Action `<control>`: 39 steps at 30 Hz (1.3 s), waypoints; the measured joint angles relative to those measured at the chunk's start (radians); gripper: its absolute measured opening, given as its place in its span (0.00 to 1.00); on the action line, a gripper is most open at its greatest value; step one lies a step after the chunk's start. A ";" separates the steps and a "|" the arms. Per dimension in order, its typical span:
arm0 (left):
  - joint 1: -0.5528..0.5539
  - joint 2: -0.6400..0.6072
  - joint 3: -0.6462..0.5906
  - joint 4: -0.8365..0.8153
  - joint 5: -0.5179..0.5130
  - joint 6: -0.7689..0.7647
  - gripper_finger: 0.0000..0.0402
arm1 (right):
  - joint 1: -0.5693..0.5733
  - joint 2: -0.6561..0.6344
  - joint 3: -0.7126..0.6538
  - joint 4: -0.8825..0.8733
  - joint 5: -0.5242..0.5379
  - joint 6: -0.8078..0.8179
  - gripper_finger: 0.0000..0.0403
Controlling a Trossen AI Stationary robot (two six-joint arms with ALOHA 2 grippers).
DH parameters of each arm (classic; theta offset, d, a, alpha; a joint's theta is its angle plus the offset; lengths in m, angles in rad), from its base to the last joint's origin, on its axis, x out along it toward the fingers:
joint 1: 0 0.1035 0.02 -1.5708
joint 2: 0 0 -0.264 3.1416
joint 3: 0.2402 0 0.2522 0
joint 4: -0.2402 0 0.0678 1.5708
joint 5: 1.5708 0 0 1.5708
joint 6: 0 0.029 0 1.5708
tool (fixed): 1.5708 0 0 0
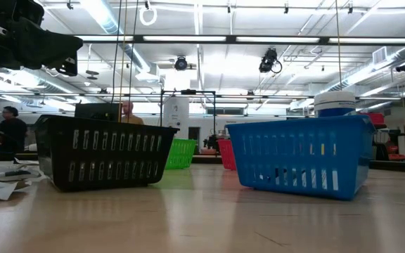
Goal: Pick & Place First Aid Supplies
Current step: Put the blue alcohol pad into the blue bin
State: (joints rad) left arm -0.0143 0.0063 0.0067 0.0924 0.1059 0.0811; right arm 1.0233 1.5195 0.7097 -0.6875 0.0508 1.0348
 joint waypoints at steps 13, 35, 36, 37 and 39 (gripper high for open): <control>0.000 0.000 0.000 0.000 0.000 0.000 0.06 | -0.001 0.018 0.002 0.008 -0.015 0.000 0.77; 0.000 0.000 0.000 0.000 0.000 0.000 0.06 | -0.001 0.020 0.000 0.008 -0.024 0.000 0.51; 0.000 0.000 0.000 0.000 0.000 0.000 0.06 | -0.001 0.017 0.000 0.008 -0.024 0.000 0.51; 0.000 0.000 0.000 0.000 0.000 0.000 0.06 | -0.001 0.011 0.000 0.008 -0.024 0.000 0.51; 0.000 0.000 0.000 0.000 0.000 0.000 0.06 | -0.001 0.005 0.008 -0.007 -0.022 -0.003 0.51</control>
State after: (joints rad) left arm -0.0142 0.0062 0.0069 0.0925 0.1059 0.0811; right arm 1.0223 1.5248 0.7174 -0.6950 0.0285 1.0320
